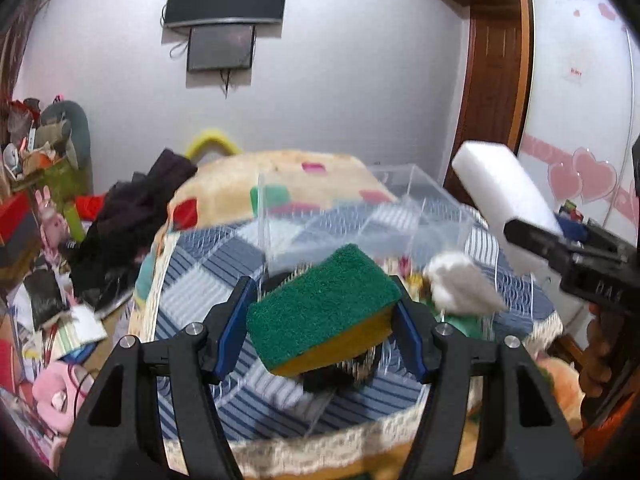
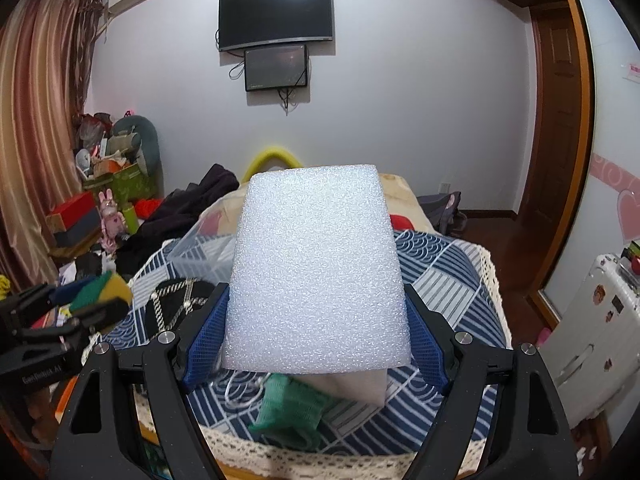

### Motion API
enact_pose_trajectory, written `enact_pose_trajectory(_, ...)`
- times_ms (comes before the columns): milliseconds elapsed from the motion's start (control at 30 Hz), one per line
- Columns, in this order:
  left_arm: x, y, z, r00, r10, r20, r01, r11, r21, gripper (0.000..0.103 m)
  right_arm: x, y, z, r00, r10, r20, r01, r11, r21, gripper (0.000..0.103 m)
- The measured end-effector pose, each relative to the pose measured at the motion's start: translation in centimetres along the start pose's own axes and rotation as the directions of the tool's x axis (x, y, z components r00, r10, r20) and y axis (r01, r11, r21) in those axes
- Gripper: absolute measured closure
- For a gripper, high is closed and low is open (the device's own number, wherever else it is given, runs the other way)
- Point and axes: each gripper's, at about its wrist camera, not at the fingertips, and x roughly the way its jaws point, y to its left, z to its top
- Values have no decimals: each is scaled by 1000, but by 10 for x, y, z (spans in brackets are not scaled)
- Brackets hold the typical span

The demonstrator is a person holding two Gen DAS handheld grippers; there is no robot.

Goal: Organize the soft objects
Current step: 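Lower sponge into clear box with left tool while right tool drops foam block in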

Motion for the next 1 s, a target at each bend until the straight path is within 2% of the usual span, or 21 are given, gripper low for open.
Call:
enact_pose_trajectory(233,18,1,37,997,14,72,-15,1000,1,39,11,-4,17,999,-14,33,14,1000,11,24)
enact_pose_trajectory(467,50,5,68,997,12,80,-11,1000,-13,38,34,-9,33,999,-19,43,18,1000,21,24)
enact_pose_trajectory(567,68,2,73,998,15,59,-15,1000,-3,38,49,-7,38,999,-27,35,27,1000,12,24)
enact_pose_trajectory(733,107,3,74,999,30,-17,-30,999,17,38,71,-6,37,999,-33,2,33,999,-5,24)
enact_pose_trajectory(1000,162,16,73,989,15,-145,-17,1000,-12,38,111,1,27,990,-58,-127,50,996,-72,24)
